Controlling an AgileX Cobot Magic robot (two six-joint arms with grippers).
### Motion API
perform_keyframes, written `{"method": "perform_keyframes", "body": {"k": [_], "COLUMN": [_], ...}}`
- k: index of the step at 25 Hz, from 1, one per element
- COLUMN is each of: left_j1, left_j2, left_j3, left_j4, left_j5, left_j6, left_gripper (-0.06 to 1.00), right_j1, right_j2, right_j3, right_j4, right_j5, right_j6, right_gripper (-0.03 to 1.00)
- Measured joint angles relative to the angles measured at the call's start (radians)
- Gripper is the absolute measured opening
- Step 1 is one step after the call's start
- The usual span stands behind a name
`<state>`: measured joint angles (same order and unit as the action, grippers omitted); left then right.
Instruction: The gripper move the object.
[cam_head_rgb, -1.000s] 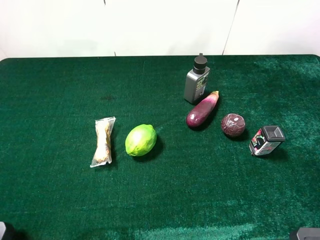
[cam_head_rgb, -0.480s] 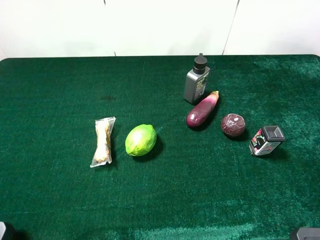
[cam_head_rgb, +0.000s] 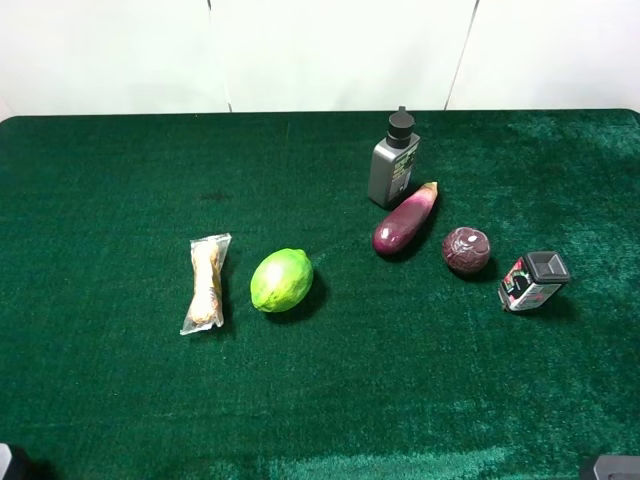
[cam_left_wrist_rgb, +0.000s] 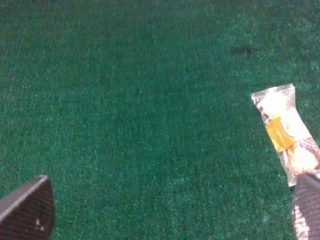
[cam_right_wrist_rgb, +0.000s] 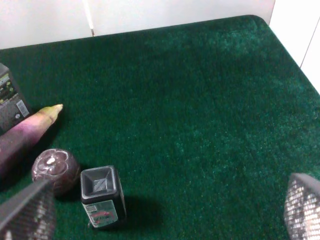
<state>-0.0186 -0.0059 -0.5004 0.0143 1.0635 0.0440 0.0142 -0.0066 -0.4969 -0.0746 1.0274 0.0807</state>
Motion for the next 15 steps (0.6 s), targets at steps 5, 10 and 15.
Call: {"method": "perform_keyframes", "body": {"k": [5,10,15], "left_j1": [0.0,0.0,0.0], "left_j2": [0.0,0.0,0.0], "left_j3": [0.0,0.0,0.0], "left_j4": [0.0,0.0,0.001], "left_j5": [0.0,0.0,0.0], "left_j6": [0.0,0.0,0.0], "left_gripper": [0.95,0.95,0.95], "right_j1": [0.0,0.0,0.0], "right_j2": [0.0,0.0,0.0], "right_j3": [0.0,0.0,0.0], "right_j4": [0.0,0.0,0.0], "right_j5": [0.0,0.0,0.0], "right_j6": [0.0,0.0,0.0], "right_gripper": [0.7,0.7,0.7]}}
